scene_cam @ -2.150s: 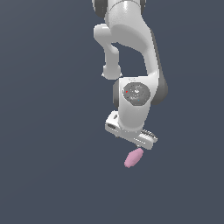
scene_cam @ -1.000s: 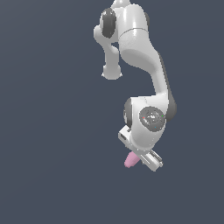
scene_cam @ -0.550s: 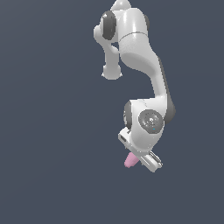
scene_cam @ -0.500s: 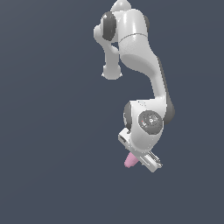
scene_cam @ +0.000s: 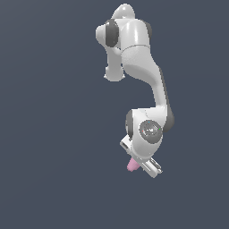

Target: Pick up the object and move it to a goal position.

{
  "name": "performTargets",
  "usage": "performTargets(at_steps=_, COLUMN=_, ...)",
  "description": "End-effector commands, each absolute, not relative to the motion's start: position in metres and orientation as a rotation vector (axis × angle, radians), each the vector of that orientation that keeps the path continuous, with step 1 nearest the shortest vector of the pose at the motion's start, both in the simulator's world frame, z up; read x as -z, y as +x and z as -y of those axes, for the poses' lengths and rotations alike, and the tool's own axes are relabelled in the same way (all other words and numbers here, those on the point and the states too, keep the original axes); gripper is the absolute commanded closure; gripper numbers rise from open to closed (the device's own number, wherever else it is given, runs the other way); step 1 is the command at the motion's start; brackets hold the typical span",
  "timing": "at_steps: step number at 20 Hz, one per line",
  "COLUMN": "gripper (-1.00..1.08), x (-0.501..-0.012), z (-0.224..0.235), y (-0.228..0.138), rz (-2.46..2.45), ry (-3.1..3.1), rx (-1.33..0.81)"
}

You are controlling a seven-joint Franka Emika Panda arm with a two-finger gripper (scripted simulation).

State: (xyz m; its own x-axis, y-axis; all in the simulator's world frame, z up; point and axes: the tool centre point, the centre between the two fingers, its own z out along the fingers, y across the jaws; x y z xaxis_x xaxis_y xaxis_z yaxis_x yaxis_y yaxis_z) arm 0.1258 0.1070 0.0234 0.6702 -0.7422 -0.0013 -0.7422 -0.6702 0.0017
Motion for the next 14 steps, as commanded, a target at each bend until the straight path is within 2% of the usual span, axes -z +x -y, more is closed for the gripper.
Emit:
performTargets(at_steps=1, gripper=-0.92, x=-0.0249, z=-0.1071, y=0.1271, rz=1.276, ry=2.871, rx=0.000)
performTargets(at_steps=2, gripper=1.08, x=-0.0249, z=-0.1071, y=0.1271, rz=1.276, ry=2.871, rx=0.000)
performTargets(at_steps=14, gripper=1.08, x=-0.0254, z=-0.1072, y=0.1267, rz=1.276, ry=2.871, rx=0.000)
